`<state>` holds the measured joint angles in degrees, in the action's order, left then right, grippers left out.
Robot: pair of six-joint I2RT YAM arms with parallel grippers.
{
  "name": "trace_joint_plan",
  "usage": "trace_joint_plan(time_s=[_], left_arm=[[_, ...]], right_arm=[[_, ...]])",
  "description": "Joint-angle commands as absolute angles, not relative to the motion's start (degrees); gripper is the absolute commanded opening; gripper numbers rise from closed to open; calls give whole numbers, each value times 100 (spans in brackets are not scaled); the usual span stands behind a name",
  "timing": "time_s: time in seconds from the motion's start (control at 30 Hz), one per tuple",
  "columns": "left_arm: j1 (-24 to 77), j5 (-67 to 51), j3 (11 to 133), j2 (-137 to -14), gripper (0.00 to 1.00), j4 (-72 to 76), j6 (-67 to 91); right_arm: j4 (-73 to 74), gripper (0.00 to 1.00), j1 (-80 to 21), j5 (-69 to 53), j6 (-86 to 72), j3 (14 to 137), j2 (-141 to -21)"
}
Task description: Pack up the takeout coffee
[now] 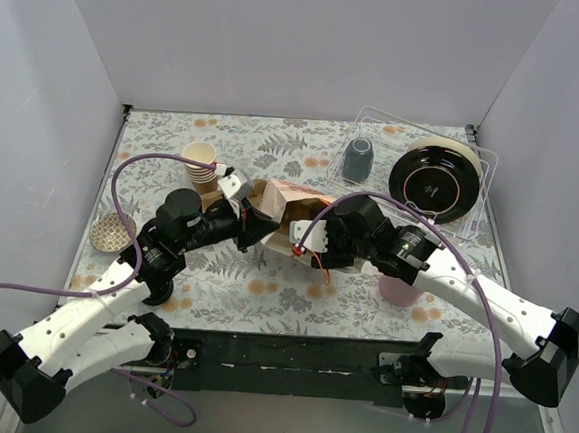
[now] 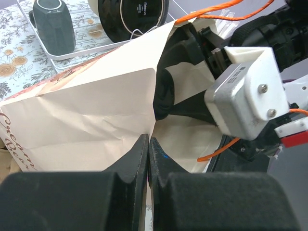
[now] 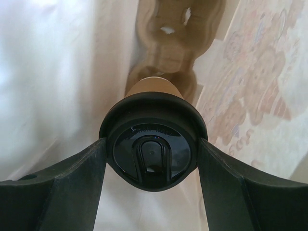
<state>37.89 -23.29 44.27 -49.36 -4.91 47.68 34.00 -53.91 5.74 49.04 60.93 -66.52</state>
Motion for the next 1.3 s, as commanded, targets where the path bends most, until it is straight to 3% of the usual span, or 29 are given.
trace_joint_plan(time_s=[0.0,0.7,1.07,1.27], left_arm=[[3814,-2470,4412,-4939,0,-501,4948],[3814,-2698,4280,-4852,0,-589,5642],[3814,-2663,4175,-4764,0,-703,5871],[3814,-2733,4245,-4781,0,-729,5968]], right_arm=[[2743,27,-5388,677,5308,6240,-6934],[1820,27,-5203,519,5599,5845,-7699],[923,25,-5203,1459,5625,5353,-7664],[1308,25,-5177,994,5449,5563,-7445]])
